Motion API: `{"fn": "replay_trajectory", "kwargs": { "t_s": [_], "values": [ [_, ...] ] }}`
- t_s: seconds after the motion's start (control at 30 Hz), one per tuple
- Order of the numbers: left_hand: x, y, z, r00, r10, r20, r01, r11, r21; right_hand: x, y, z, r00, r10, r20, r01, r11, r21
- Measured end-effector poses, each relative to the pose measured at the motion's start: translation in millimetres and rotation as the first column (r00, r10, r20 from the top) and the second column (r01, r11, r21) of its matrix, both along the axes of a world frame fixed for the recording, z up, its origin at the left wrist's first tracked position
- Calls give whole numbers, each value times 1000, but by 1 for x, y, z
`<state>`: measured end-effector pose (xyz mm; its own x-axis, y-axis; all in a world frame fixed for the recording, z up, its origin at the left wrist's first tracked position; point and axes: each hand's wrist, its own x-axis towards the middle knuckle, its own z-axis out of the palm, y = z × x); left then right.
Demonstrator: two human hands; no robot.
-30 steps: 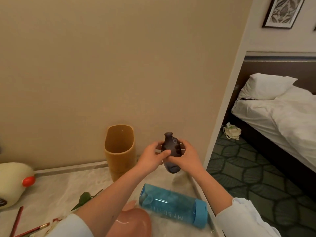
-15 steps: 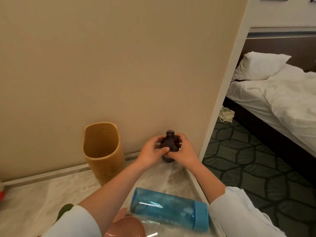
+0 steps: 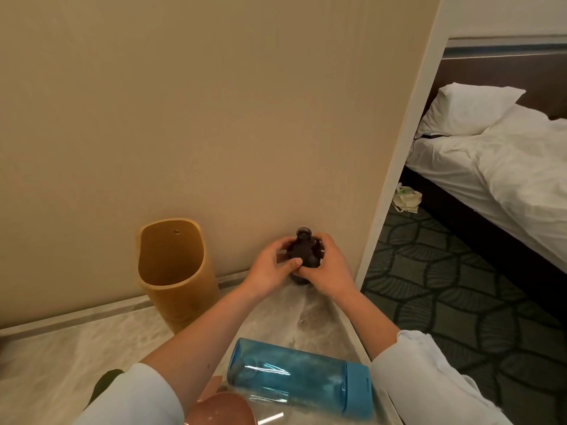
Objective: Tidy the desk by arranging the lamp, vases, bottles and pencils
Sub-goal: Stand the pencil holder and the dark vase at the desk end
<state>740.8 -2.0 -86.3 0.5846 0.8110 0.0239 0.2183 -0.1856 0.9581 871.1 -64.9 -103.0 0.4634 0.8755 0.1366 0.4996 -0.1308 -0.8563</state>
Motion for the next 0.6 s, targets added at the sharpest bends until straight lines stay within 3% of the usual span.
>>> {"fn": "replay_trajectory", "kwargs": {
  "t_s": [0.37, 0.6],
  "values": [
    [2, 0, 2, 1000, -18, -16, 18, 1000, -20, -1, -4, -6, 1000, -1, 14, 1, 1000, 3],
    [-2, -13, 7, 996, 48, -78, -55, 995, -84, -2, -10, -9, 999, -7, -51, 2, 994, -105]
  ]
}}
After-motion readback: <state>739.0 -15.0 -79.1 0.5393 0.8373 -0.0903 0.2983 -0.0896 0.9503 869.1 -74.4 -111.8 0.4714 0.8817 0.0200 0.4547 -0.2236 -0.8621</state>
